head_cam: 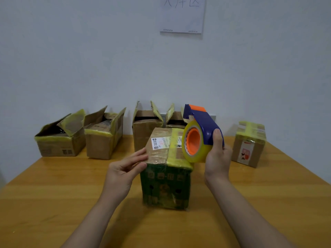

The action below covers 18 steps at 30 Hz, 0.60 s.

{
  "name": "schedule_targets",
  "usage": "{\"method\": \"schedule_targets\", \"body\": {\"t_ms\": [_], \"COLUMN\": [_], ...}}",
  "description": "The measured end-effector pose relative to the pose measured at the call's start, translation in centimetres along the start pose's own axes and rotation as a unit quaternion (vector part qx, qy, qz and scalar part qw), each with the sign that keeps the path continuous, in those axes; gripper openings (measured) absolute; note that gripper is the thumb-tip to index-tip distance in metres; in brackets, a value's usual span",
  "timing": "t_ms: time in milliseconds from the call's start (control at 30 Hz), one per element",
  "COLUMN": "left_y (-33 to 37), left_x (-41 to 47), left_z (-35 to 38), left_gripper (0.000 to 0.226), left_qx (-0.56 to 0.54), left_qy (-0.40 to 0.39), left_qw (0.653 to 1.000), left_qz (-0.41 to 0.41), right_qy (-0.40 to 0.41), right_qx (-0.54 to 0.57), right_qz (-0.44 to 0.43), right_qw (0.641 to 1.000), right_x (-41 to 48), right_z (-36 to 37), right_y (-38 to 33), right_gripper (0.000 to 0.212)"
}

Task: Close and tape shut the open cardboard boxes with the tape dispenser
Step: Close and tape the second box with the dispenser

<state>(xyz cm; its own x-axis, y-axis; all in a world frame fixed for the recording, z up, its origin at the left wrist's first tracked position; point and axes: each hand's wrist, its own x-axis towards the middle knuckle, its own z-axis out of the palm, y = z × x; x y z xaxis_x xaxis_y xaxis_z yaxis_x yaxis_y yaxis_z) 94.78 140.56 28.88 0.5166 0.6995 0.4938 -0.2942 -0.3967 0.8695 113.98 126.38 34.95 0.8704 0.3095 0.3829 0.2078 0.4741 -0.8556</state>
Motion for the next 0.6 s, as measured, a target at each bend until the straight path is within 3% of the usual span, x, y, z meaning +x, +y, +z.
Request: {"method": "schedule_targets", "body": {"t_ms": [267,333,400,433,533,600], "left_y": [-0.1,-0.5,-0.5,-0.4,0.1,0.8], "left_x": [-0.4,-0.5,-0.9,-1.1,-1.2,-1.4], "left_z": [0.7,1.1,2.1,2.9,5.3,6.0], "left_gripper": [0.026,0.043,0.080,0.088,0.049,0.048], "left_qx": [-0.050,-0.074,-0.078,-0.072,-0.062,-0.073], "left_qy": [0.061,0.060,0.019,-0.005,-0.016,-0.006], "left_qw": [0.997,0.992,0.985,0.980,0.976,0.977], "left_qz": [-0.029,-0.077,-0.151,-0.186,-0.210,-0.202], "right_qy": [-0.013,-0.007,-0.011,-0.016,-0.027,-0.023], "right_qx": [0.016,0.020,0.023,0.025,0.030,0.040], "right_qz": [-0.002,0.003,0.008,0.008,0.007,0.008], "right_qw": [1.000,1.000,1.000,1.000,0.999,0.999], "right_x": [-0.2,-0.2,-0.2,-0.2,-0.1,-0.2], "right_z": [-0.1,-0.3,-0.4,-0.4,-0.7,-1.2], "right_y": [0.3,0.4,0.2,0.1,-0.3,-0.6], "right_gripper": [0.038,0.035,0.032,0.031,0.035,0.034]}}
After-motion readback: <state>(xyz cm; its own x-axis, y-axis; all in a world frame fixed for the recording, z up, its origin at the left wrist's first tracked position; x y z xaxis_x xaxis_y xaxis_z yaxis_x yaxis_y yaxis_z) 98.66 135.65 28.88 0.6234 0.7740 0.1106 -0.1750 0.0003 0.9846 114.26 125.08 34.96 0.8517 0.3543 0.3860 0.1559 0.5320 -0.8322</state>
